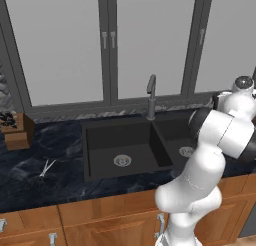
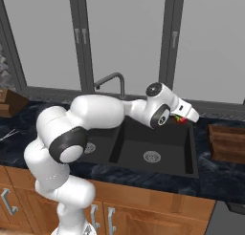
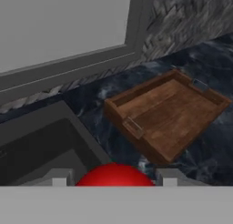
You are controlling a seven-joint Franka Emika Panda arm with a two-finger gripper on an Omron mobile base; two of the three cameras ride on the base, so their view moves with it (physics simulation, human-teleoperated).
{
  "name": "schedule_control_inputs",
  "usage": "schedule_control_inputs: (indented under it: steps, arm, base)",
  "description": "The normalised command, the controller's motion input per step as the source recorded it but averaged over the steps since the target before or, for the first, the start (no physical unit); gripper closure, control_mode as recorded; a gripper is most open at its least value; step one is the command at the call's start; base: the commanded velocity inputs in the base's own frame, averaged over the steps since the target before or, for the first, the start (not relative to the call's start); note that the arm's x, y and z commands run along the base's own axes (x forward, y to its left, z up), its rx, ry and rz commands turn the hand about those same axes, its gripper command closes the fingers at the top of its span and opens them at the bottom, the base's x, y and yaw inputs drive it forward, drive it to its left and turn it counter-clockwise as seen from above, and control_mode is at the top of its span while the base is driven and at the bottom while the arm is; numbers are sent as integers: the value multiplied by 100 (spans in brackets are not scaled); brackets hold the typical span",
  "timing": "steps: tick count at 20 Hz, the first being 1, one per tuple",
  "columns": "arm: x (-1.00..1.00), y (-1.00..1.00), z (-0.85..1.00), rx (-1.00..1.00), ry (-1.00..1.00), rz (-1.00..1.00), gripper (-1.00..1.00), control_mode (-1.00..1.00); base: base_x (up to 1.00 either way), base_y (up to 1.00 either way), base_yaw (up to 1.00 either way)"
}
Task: Pick up all produce items and place them in the sink. Turn on the sink faucet to wash them. Then turn the sink off and put them in the tray.
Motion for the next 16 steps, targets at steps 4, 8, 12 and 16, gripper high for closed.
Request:
schedule_control_inputs:
  steps: [4,8,12,16]
  arm:
    - [3,-97,-10,0,0,-9,100,-100]
    - [0,-89,-20,5,0,-3,100,-100]
    - [1,-68,-25,14,0,0,100,-100]
    - [0,-59,-27,18,0,-1,100,-100]
  base:
    - [0,0,0]
    - [0,0,0]
    - [0,0,0]
    - [0,0,0]
